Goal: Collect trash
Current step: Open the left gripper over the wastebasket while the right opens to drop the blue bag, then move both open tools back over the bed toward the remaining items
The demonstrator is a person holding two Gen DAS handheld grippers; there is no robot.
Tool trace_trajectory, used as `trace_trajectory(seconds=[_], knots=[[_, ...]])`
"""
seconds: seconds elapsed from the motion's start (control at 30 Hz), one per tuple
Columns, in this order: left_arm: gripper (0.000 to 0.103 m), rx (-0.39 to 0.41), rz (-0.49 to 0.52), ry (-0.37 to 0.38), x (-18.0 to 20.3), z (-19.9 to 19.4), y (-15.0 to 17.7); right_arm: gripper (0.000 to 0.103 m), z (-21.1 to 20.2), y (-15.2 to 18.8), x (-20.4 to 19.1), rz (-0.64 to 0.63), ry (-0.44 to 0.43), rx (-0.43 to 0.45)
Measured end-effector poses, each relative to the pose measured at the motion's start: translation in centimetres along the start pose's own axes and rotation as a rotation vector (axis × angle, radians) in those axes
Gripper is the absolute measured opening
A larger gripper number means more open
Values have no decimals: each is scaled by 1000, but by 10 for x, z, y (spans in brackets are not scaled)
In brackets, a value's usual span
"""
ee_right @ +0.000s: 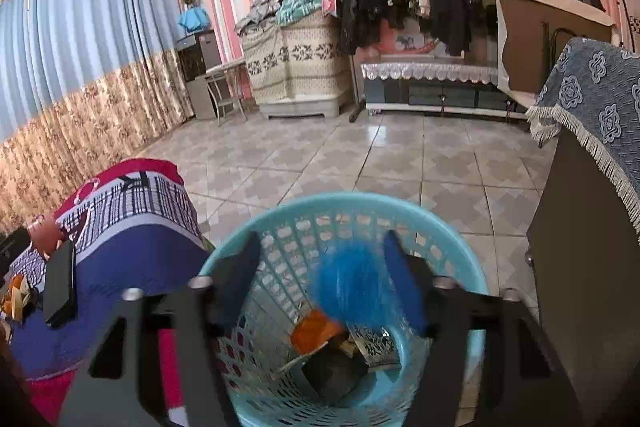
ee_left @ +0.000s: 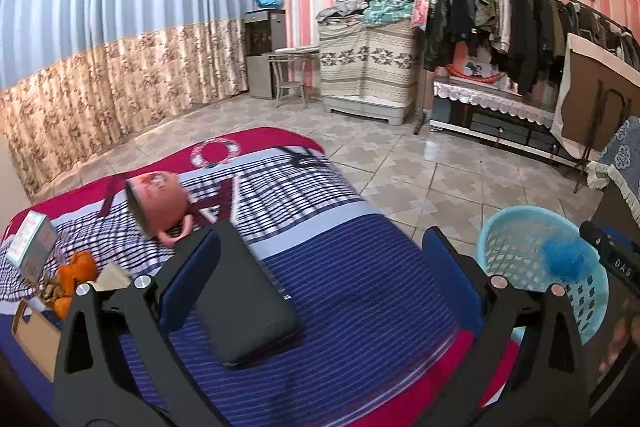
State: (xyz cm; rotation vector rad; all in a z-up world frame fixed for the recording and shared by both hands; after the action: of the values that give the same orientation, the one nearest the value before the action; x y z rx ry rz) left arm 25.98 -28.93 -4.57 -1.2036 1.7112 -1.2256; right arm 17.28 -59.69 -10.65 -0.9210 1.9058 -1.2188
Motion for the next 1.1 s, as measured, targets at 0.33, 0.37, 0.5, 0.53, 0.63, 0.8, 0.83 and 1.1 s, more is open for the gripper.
trace_trajectory(seconds=[0.33,0.37,0.5,0.53,0.63,0.8,0.83,1.1], knots=[[97,11,-42,-51,-44,-20,2,98,-13,-8,-12,-44,14,47],[97,13,-44,-55,-47,-22,2,98,-12,-8,-12,-42,12,47],[97,25,-42,-84,-64,-36,2,98,-17,-10,-17,-46,3,47],[97,26,-42,-90,-67,-38,2,98,-19,-10,-19,-53,-1,50],[97,26,-47,-112,-83,-49,3,98,-24,-8,-30,-72,-23,44],[97,26,-49,-158,-109,-68,9,98,-36,-8,-54,-100,-80,59],[97,25,-49,-165,-114,-70,9,98,-38,-9,-59,-104,-91,64],[97,-22,-57,-241,-164,-91,38,98,-58,-7,-105,-157,-170,81]])
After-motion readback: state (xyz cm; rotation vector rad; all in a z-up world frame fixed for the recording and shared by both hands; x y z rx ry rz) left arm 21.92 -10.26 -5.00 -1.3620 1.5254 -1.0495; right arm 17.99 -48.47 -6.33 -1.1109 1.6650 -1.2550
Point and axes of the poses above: each gripper's, at about its wrist camera, not at the fingertips, and z roughly the way its jaws point, x to its right, y to its underside, the point moved 5 cm from there along z, roughly the way its jaws point, and after that the axes turned 12 degrees about x, right-handed, at the moved point
